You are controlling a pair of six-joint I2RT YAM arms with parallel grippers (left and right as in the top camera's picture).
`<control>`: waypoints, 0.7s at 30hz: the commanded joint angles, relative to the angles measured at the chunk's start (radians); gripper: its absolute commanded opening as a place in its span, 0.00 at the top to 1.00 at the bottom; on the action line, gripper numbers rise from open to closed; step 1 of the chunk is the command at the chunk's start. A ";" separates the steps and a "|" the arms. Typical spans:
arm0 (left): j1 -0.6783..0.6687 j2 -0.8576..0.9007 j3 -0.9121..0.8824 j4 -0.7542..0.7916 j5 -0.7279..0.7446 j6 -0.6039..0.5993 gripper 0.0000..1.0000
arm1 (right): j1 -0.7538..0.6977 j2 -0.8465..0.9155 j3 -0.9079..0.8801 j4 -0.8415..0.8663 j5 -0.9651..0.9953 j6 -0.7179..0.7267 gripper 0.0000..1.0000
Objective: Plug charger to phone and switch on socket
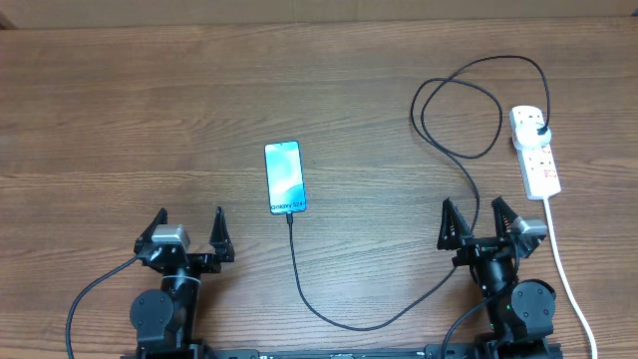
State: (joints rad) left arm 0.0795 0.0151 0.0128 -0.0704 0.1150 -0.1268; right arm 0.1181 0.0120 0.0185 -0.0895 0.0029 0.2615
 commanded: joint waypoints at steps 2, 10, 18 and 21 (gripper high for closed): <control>0.006 -0.011 -0.008 0.000 -0.015 0.015 0.00 | -0.002 -0.009 -0.010 0.006 -0.004 0.000 0.00; 0.006 -0.011 -0.008 0.000 -0.015 0.015 0.00 | -0.002 -0.009 -0.010 0.006 -0.004 0.000 0.00; 0.006 -0.011 -0.008 0.000 -0.015 0.015 0.00 | -0.002 -0.009 -0.010 0.006 -0.004 0.000 0.00; 0.006 -0.011 -0.008 0.000 -0.015 0.015 0.00 | -0.002 -0.009 -0.010 0.006 -0.004 0.000 0.00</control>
State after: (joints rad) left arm 0.0795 0.0151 0.0128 -0.0704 0.1146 -0.1268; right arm 0.1184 0.0120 0.0185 -0.0895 0.0032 0.2615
